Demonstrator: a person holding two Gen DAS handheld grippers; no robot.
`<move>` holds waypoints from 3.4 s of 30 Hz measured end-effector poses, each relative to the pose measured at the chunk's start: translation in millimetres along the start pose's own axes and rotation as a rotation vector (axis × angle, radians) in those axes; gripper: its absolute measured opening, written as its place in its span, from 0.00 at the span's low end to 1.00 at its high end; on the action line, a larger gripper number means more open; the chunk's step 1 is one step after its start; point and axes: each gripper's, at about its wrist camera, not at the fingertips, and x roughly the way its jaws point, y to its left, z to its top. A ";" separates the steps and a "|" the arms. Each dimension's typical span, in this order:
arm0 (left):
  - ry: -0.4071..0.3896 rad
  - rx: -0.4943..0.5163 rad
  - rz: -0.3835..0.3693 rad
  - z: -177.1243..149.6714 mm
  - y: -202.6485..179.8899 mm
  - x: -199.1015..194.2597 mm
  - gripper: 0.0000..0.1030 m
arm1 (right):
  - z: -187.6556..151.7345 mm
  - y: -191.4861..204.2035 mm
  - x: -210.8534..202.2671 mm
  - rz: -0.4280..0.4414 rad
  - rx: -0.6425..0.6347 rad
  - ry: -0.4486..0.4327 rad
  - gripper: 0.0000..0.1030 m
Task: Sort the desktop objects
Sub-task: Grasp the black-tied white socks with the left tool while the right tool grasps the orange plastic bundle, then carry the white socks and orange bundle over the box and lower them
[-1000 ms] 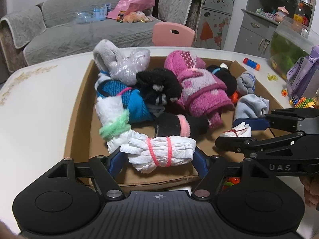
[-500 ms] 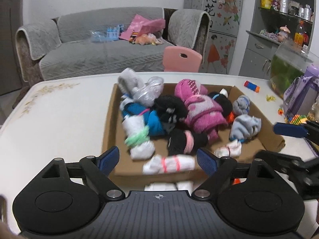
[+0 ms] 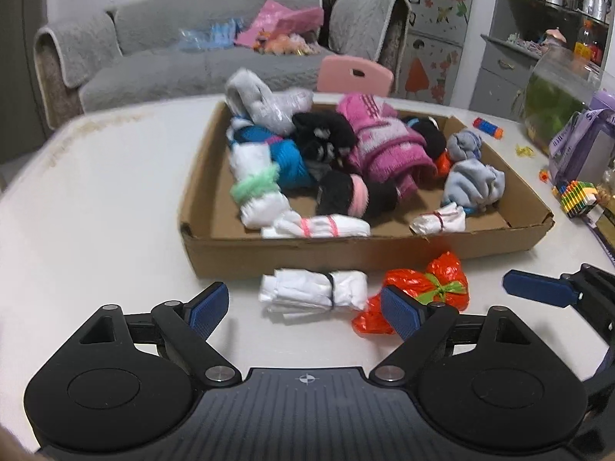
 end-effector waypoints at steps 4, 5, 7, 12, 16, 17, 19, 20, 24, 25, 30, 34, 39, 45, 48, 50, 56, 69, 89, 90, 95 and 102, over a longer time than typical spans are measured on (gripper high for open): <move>0.026 -0.030 -0.002 -0.9 2.5 12.0 0.87 | -8.9 2.3 -0.8 -0.011 -0.016 0.008 0.86; 0.033 -0.034 0.005 -0.7 2.9 15.0 0.87 | -9.2 0.9 -0.8 -0.015 -0.014 0.009 0.86; 0.035 -0.041 0.008 -0.6 3.4 17.6 0.87 | -10.1 -0.8 -0.6 -0.018 -0.005 0.010 0.86; 0.029 -0.036 0.034 1.5 4.0 23.2 0.89 | -8.4 -3.3 4.3 -0.023 0.004 0.014 0.90; 0.021 -0.017 0.046 1.6 3.5 24.2 0.92 | -7.1 -1.2 10.5 -0.025 0.015 0.025 0.92; 0.020 -0.013 0.047 1.3 3.9 24.3 0.92 | -6.5 -0.6 10.8 -0.022 0.018 0.022 0.94; 0.018 -0.014 0.045 0.8 5.2 23.7 0.92 | -4.9 1.5 14.1 -0.024 0.018 0.031 0.96; 0.019 -0.012 0.044 0.9 5.1 24.0 0.92 | -4.1 2.5 15.7 -0.030 0.016 0.036 0.96; 0.019 -0.014 0.041 1.1 8.1 24.3 0.92 | -1.3 4.9 22.0 -0.044 0.015 0.055 0.96; 0.018 -0.014 0.041 1.5 8.7 24.6 0.92 | -0.6 4.8 23.1 -0.044 0.016 0.056 0.96; 0.017 -0.007 0.038 1.8 9.6 24.9 0.92 | 1.5 4.7 27.6 -0.053 0.019 0.063 0.91; 0.017 -0.006 0.040 0.9 10.9 23.9 0.90 | 2.8 2.6 32.7 -0.055 0.036 0.082 0.69; 0.015 -0.014 0.039 -0.2 15.4 19.7 0.82 | 1.2 -1.8 29.5 -0.043 0.055 0.080 0.66; 0.024 -0.017 0.017 -3.4 18.8 10.3 0.68 | -1.4 -7.8 22.4 -0.044 0.065 0.077 0.65; 0.029 -0.015 0.019 -6.4 19.8 6.1 0.67 | -4.1 -12.7 16.8 -0.047 0.067 0.075 0.65; 0.028 -0.011 0.024 -8.0 20.5 4.1 0.66 | -5.8 -18.4 12.7 -0.050 0.075 0.073 0.65; 0.029 0.000 0.035 -11.1 20.4 -0.4 0.65 | -10.3 -39.2 1.8 -0.068 0.098 0.074 0.65; 0.026 0.030 0.109 -19.9 36.0 -18.8 0.64 | -19.2 -95.0 -28.1 -0.113 0.201 0.055 0.65; -0.045 0.003 0.117 27.9 60.2 -30.7 0.63 | 12.8 -124.2 -44.6 -0.114 0.196 -0.030 0.65; -0.048 0.004 0.115 31.4 60.5 -30.6 0.63 | 15.6 -125.9 -44.2 -0.113 0.195 -0.034 0.65; -0.070 0.035 0.099 53.8 50.9 -29.4 0.63 | 32.2 -128.4 -42.9 -0.101 0.185 -0.062 0.65; -0.083 0.060 0.029 89.3 24.1 -14.8 0.63 | 66.3 -122.0 -28.5 -0.058 0.134 -0.096 0.65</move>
